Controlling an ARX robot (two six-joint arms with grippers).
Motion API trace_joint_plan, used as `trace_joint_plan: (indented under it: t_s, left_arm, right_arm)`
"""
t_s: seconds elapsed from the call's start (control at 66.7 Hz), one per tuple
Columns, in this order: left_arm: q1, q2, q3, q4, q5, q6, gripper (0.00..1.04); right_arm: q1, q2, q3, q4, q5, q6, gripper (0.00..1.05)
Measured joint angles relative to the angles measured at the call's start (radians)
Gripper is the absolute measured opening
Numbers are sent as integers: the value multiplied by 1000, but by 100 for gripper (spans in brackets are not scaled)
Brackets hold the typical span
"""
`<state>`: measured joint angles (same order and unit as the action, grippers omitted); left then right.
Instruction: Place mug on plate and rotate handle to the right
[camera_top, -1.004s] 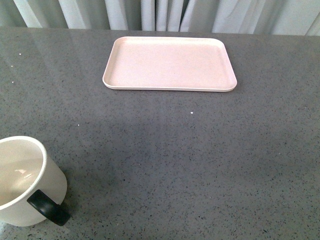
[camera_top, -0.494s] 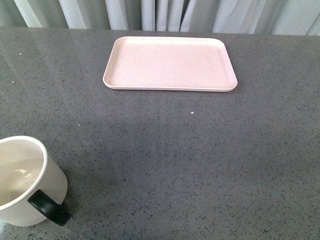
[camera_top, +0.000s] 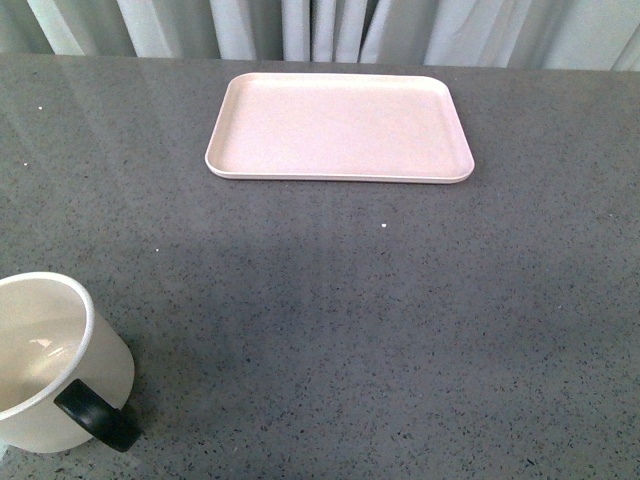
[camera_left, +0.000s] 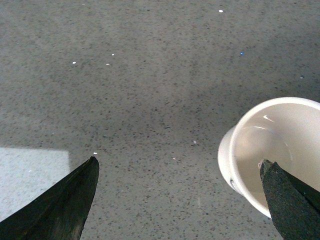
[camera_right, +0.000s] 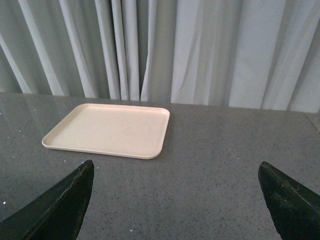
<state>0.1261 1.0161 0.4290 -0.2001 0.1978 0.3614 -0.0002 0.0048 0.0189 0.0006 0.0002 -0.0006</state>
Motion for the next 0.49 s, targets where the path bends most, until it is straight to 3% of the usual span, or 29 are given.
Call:
trace_joint_plan:
  t_s: [0.494]
  left_arm:
    - [-125,114,17,50,1,-18,96]
  right_arm:
    - [0,0,0,0,0,0,96]
